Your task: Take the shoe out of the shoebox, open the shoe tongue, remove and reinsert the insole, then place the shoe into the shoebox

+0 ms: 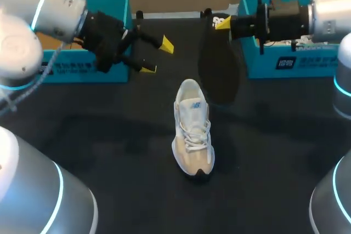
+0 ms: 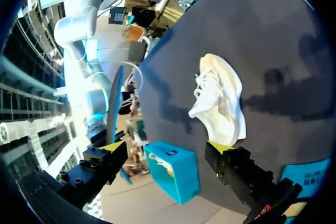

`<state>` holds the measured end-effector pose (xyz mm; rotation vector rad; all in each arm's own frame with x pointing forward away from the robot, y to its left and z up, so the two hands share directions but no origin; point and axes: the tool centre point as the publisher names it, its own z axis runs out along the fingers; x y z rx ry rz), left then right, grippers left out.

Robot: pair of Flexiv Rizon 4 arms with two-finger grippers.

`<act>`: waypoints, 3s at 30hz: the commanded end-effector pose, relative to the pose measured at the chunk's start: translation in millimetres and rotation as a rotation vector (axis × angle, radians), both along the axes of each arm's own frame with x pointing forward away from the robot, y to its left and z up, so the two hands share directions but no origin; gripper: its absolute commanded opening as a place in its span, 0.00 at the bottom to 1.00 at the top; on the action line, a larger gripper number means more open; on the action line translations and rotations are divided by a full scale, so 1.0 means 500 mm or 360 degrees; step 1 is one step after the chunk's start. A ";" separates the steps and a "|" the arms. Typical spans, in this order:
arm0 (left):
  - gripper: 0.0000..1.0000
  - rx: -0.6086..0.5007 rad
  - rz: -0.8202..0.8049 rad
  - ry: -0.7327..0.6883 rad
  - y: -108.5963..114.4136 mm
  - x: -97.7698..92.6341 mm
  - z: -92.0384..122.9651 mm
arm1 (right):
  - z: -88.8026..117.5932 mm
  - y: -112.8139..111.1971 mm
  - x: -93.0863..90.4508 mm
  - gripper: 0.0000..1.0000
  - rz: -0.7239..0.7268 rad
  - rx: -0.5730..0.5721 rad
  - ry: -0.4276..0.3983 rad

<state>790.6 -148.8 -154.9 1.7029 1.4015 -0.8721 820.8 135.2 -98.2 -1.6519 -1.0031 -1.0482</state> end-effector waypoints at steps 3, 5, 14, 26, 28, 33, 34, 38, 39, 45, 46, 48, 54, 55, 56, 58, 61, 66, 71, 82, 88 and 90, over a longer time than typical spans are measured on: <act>1.00 -0.0235 0.0178 -0.0068 -0.011 -0.012 -0.002 | -0.010 0.059 0.021 0.00 -0.0071 0.0032 0.0030; 1.00 -0.0263 0.0189 -0.0055 -0.014 -0.011 0.001 | -0.011 0.072 0.024 0.00 -0.0071 0.0038 0.0048; 1.00 -0.0422 0.0223 -0.0013 -0.019 -0.014 0.025 | -0.026 0.126 0.034 0.00 -0.0026 0.0056 0.0081; 1.00 -0.0539 0.0249 0.0040 -0.040 -0.028 0.034 | -0.031 0.159 0.057 0.00 -0.0023 0.0059 0.0113; 0.89 -0.0552 0.0256 0.0045 -0.041 -0.028 0.035 | -0.032 0.160 0.058 0.00 -0.0041 0.0061 0.0124; 0.39 -0.0578 0.0271 0.0037 -0.045 -0.028 0.035 | -0.037 0.164 0.055 0.00 -0.0066 0.0074 0.0142; 0.29 -0.0584 0.0278 0.0033 -0.046 -0.027 0.035 | -0.038 0.165 0.053 0.00 -0.0066 0.0075 0.0142; 0.00 -0.0604 0.0294 0.0031 -0.050 -0.023 0.036 | -0.039 0.165 0.043 0.00 -0.0084 0.0089 0.0154; 0.00 -0.0607 0.0297 0.0030 -0.052 -0.023 0.035 | -0.040 0.163 0.041 0.00 -0.0084 0.0089 0.0156; 0.00 -0.0624 0.0283 0.0047 -0.060 -0.023 0.032 | -0.047 0.160 0.027 0.00 -0.0112 0.0121 0.0143; 0.00 -0.0630 0.0278 0.0053 -0.061 -0.024 0.032 | -0.048 0.157 0.025 0.00 -0.0103 0.0123 0.0118; 0.00 -0.0637 0.0273 0.0061 -0.059 -0.024 0.034 | -0.050 0.150 0.020 0.98 -0.0127 0.0136 0.0079; 0.00 -0.0663 0.0261 0.0086 -0.043 -0.020 0.045 | -0.055 0.108 0.003 1.00 -0.0083 0.0182 -0.0105; 0.00 -0.0665 0.0255 0.0089 -0.041 -0.020 0.046 | -0.055 0.100 -0.004 1.00 -0.0072 0.0190 -0.0134; 0.00 -0.0670 0.0251 0.0095 -0.039 -0.019 0.047 | -0.055 0.091 -0.011 1.00 -0.0055 0.0196 -0.0158; 0.00 -0.0681 0.0238 0.0113 -0.033 -0.019 0.049 | -0.060 0.074 -0.024 1.00 -0.0016 0.0193 -0.0189; 0.00 -0.0688 0.0216 0.0134 -0.024 -0.021 0.051 | -0.063 0.042 -0.052 1.00 0.0008 0.0195 -0.0235; 0.00 -0.0680 0.0188 0.0157 -0.016 -0.022 0.051 | -0.069 -0.015 -0.097 1.00 0.0075 0.0126 -0.0280; 0.00 -0.0680 0.0188 0.0157 -0.016 -0.022 0.051 | -0.062 -0.070 -0.121 1.00 0.0057 0.0046 -0.0424; 0.00 -0.0680 0.0188 0.0157 -0.016 -0.022 0.051 | -0.029 -0.132 -0.124 1.00 0.0062 0.0121 -0.0648; 0.00 -0.0680 0.0188 0.0157 -0.016 -0.022 0.051 | -0.030 -0.136 -0.123 1.00 0.0083 0.0108 -0.0647; 0.00 -0.0680 0.0188 0.0157 -0.016 -0.022 0.051 | -0.030 -0.136 -0.123 1.00 0.0083 0.0108 -0.0647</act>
